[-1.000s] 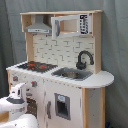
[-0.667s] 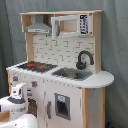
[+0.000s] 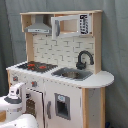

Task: Play with the kitchen

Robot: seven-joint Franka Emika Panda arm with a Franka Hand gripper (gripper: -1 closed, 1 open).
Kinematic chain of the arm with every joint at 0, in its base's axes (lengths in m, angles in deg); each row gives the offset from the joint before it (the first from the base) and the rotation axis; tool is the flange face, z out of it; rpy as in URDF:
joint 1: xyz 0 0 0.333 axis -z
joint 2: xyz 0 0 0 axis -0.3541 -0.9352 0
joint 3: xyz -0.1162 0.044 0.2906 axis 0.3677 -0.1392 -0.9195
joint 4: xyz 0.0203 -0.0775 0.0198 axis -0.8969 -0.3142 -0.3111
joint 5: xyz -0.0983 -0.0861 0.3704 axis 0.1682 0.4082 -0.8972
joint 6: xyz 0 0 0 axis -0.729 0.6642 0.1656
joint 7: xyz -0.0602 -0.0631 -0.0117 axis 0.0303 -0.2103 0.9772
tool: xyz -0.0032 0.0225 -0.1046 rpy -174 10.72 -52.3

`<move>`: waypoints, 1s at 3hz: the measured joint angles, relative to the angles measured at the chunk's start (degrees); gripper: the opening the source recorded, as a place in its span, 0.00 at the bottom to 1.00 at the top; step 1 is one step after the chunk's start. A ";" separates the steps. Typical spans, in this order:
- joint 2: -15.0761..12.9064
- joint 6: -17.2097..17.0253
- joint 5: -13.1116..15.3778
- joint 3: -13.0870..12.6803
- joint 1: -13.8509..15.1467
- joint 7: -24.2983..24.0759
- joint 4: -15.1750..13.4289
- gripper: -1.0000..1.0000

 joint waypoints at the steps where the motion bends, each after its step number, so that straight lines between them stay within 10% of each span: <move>1: -0.06 -5.11 0.00 0.00 -2.92 -0.70 0.00 0.00; 3: -0.06 -15.84 0.02 -0.08 -8.67 -2.35 0.89 0.00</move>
